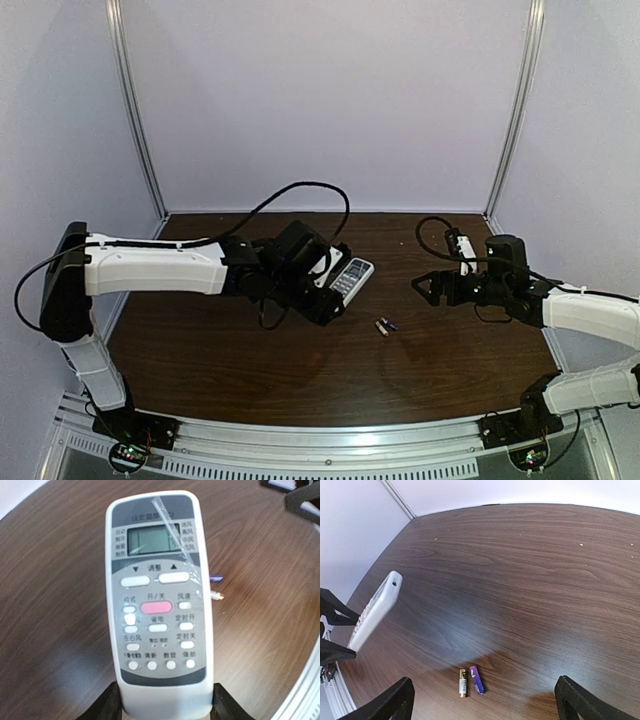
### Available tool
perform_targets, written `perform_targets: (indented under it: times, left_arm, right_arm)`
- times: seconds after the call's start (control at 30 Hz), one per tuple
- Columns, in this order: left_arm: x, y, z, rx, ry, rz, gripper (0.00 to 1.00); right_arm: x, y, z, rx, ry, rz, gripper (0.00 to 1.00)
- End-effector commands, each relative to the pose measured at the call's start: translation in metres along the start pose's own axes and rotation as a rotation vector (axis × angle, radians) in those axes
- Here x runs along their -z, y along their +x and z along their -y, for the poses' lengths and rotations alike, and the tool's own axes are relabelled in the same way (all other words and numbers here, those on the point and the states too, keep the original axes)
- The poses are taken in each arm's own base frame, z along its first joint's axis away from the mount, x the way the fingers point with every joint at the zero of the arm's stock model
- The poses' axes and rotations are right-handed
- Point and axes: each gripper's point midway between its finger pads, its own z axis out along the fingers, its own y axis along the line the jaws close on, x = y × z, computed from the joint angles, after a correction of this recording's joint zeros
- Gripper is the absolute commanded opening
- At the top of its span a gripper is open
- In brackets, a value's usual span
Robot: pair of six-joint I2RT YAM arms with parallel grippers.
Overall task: Load the batteries into the remote control
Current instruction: Pick up the remote control from the center of the board, then pass from the left arm to the right
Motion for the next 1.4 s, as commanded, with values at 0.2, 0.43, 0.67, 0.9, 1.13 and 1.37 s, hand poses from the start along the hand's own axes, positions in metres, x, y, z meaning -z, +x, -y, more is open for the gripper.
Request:
perform_targets:
  times: [0.2,0.43,0.67,0.9,1.13,1.37]
  left_arm:
    - [0.105,-0.045,0.065,-0.182,0.562,0.307,0.2]
    - [0.164,-0.034,0.083,-0.232,0.874,0.321,0.21]
    - [0.206,-0.019,0.103,-0.266,1.144,0.34,0.2]
    - [0.213,-0.011,0.112,-0.283,1.268,0.291,0.18]
    - [0.22,-0.006,0.117,-0.295,1.367,0.257,0.17]
    - [0.225,0.0,0.12,-0.29,1.438,0.218,0.17]
  right_arm:
    - [0.053,-0.064,-0.097,0.165,-0.471,0.228,1.0]
    - [0.091,-0.068,-0.143,0.293,-0.658,0.273,1.0]
    - [0.109,-0.067,-0.19,0.368,-0.808,0.221,0.99]
    - [0.129,-0.064,-0.235,0.513,-0.88,0.134,0.95]
    - [0.133,-0.054,-0.253,0.55,-0.941,0.073,0.9]
    - [0.141,-0.04,-0.279,0.634,-0.995,0.011,0.76]
